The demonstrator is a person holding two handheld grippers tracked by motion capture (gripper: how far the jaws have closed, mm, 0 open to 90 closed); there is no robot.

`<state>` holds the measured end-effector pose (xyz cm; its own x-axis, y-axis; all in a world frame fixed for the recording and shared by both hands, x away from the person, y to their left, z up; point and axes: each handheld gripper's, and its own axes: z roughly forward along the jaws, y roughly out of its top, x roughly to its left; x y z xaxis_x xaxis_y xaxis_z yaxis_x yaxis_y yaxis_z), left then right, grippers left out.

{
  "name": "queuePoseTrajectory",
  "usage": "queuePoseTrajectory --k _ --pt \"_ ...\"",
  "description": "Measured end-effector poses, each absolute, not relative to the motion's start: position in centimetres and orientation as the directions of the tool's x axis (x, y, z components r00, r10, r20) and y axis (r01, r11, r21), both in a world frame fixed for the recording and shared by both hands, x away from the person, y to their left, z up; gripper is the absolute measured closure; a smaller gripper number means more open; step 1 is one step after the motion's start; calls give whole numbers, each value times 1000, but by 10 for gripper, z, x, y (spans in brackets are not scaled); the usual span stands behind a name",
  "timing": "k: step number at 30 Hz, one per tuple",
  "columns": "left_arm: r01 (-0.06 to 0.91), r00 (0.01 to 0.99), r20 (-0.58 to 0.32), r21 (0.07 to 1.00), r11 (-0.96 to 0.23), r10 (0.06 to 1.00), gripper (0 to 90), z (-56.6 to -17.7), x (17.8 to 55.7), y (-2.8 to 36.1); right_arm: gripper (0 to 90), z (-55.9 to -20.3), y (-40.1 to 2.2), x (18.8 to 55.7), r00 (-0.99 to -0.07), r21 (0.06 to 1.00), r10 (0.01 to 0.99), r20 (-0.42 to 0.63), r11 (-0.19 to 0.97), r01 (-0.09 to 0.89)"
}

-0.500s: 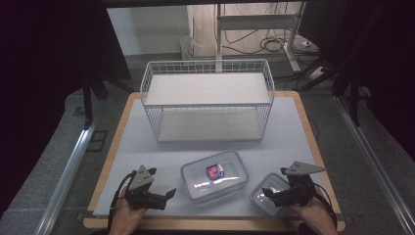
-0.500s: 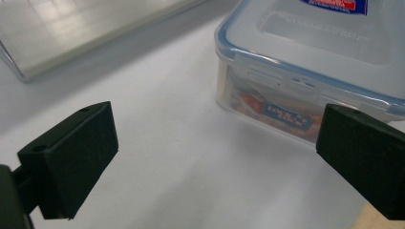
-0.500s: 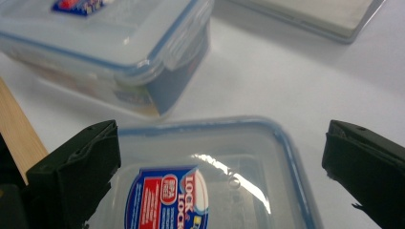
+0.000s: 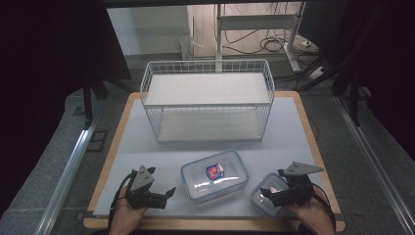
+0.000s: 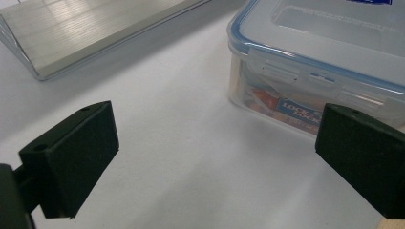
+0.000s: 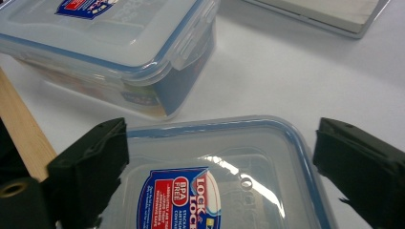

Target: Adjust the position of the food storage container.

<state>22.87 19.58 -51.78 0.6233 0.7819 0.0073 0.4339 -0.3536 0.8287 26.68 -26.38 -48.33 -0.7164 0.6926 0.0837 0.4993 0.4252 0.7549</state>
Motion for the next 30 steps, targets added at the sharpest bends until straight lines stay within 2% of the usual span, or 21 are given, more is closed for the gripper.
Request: queuePoseTrajectory --k 2,3,4,6,7,8,9,10,11,12,14,17,26,30 --pt "433 621 4 832 -347 784 9 -518 229 196 101 -482 -263 266 -717 763 694 71 425 487" --pt "433 621 0 834 -343 784 9 -518 229 197 155 -479 -263 264 -720 769 691 55 431 472" --pt "434 620 -3 835 -340 785 9 -518 229 197 155 -479 -263 264 -720 769 691 55 431 472" --pt "432 619 -2 836 -338 785 10 -518 229 197 228 -475 -262 262 -720 779 692 49 425 461" --pt "431 617 -4 838 -333 787 11 -518 229 198 340 -472 -262 260 -728 778 683 57 427 462" --pt "432 614 -9 840 -327 789 11 -518 230 198 340 -472 -262 260 -728 778 683 57 427 462" --pt "433 614 -15 842 -321 789 12 -518 230 199 393 -471 -261 259 -732 776 679 63 428 464" --pt "435 614 -24 844 -313 789 12 -518 230 199 469 -470 -261 258 -736 774 673 65 432 463" --pt "436 615 -37 848 -301 788 13 -518 230 199 599 -469 -260 255 -754 770 654 68 446 456" --pt "436 615 -37 848 -301 788 14 -518 230 199 599 -469 -260 255 -754 770 654 68 446 456" --pt "436 615 -35 847 -304 787 14 -518 229 199 740 -468 -257 251 -769 761 636 56 471 445" --pt "433 618 -23 844 -316 786 17 -518 229 198 877 -466 -252 244 -795 759 605 51 494 425" --pt "427 621 -26 849 -310 783 19 -517 229 197 898 -478 -227 220 -855 710 507 110 562 424" --pt "434 616 -33 848 -304 787 19 -518 229 198 898 -489 -219 212 -870 666 486 86 621 413"
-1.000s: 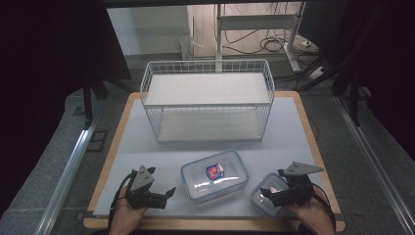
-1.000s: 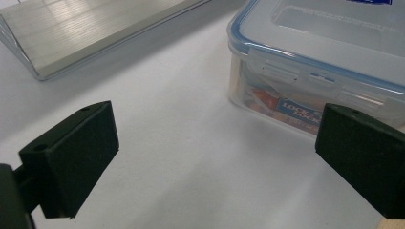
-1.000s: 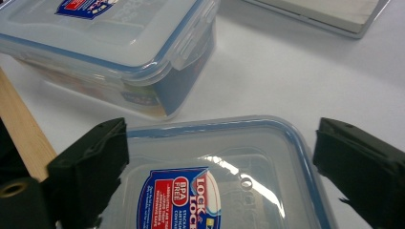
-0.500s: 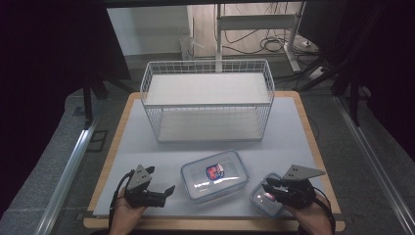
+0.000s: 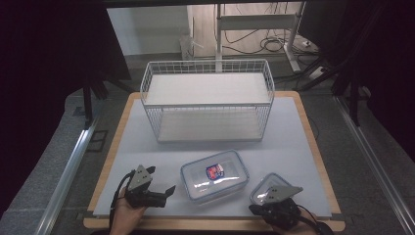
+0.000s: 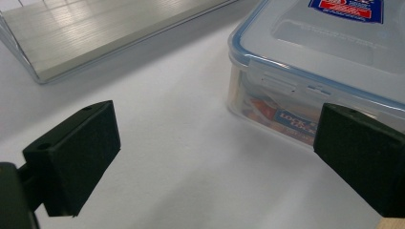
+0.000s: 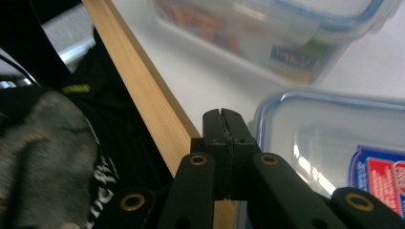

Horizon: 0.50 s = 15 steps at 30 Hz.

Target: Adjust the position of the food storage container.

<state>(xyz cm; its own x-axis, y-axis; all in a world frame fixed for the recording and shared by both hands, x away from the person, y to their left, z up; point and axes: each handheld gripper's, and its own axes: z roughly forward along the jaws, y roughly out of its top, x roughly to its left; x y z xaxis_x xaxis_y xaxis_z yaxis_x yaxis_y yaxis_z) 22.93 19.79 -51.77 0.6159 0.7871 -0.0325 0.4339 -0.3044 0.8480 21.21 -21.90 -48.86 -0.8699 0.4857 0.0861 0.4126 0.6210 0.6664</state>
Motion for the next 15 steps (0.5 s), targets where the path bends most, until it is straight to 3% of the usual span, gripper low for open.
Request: queuePoseTrajectory --k 15 --pt "472 626 -64 825 -312 777 30 -518 230 196 899 -486 -231 231 -842 672 534 81 594 442"
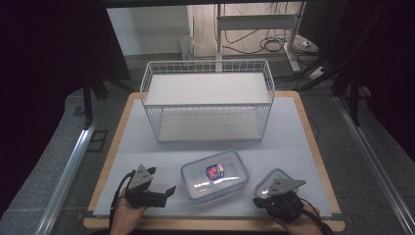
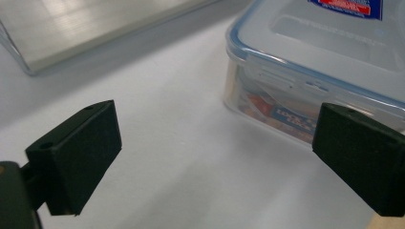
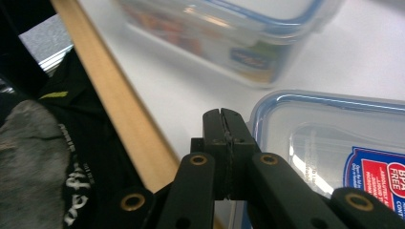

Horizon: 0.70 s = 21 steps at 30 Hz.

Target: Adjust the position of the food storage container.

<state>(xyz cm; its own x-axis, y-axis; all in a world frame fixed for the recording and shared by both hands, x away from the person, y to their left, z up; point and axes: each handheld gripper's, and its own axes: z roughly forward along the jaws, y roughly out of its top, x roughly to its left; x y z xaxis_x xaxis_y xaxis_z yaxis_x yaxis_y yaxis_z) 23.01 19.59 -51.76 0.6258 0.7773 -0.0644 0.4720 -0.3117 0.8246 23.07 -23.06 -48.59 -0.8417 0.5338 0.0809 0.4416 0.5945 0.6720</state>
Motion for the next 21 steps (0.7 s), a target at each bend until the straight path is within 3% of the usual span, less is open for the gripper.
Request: queuePoseTrajectory --k 5,9,11,12,14,15,18,21 --pt "510 659 -142 806 -300 739 50 -510 225 193 899 -484 -239 244 -811 673 582 63 576 465" --pt "502 680 -168 816 -286 714 121 -504 216 185 899 -484 -248 254 -783 679 617 78 542 495" --pt "500 696 -170 812 -301 698 254 -505 210 178 898 -484 -248 256 -775 685 629 66 536 494" --pt "501 702 -173 810 -306 690 254 -506 206 175 898 -484 -248 256 -775 685 629 66 536 494" --pt "506 717 -188 803 -316 671 435 -508 201 167 898 -481 -245 256 -775 701 629 65 524 484" --pt "507 718 -187 800 -321 670 435 -509 197 163 898 -481 -245 256 -775 701 629 65 524 484" --pt "496 741 -172 792 -356 649 642 -512 188 154 898 -479 -241 257 -782 716 619 80 510 477" --pt "504 764 -209 784 -362 610 780 -518 183 145 898 -481 -237 258 -788 717 609 89 510 475"
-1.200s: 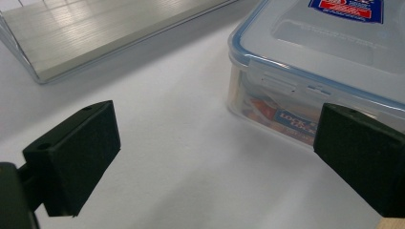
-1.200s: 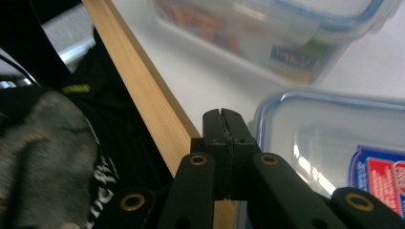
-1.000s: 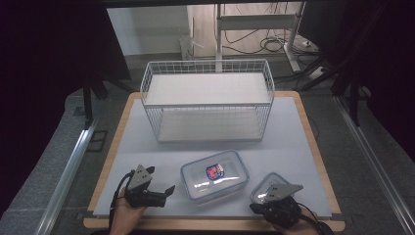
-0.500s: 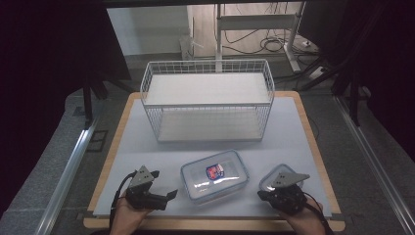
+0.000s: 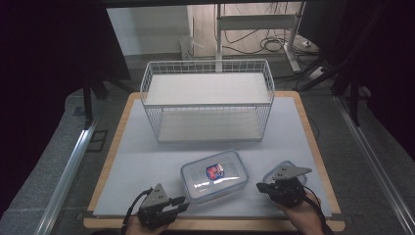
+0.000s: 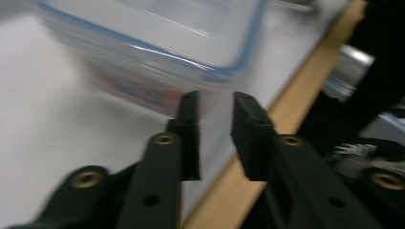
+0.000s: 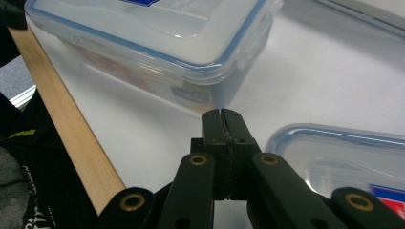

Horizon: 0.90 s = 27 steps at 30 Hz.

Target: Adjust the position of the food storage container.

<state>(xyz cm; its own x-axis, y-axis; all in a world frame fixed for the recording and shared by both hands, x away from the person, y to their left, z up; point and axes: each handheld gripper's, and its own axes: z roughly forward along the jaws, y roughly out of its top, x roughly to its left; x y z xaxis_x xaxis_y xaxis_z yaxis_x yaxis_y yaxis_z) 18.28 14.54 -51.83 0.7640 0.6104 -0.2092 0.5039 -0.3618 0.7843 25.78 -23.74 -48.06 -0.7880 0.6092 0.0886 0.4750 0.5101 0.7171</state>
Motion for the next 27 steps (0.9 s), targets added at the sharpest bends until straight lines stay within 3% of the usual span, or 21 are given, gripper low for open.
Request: queuePoseTrajectory --k 2,11,17,27 --pt "497 773 -183 770 -401 607 843 -521 184 135 898 -482 -235 258 -791 712 605 90 516 475" --pt "486 783 -150 754 -442 604 887 -526 195 110 897 -487 -219 260 -817 700 565 111 539 468" --pt "525 744 -181 753 -396 643 887 -528 205 119 897 -490 -210 263 -818 691 562 119 545 475" --pt "544 697 -155 751 -375 700 884 -525 226 137 898 -494 -189 270 -822 689 562 95 558 462"
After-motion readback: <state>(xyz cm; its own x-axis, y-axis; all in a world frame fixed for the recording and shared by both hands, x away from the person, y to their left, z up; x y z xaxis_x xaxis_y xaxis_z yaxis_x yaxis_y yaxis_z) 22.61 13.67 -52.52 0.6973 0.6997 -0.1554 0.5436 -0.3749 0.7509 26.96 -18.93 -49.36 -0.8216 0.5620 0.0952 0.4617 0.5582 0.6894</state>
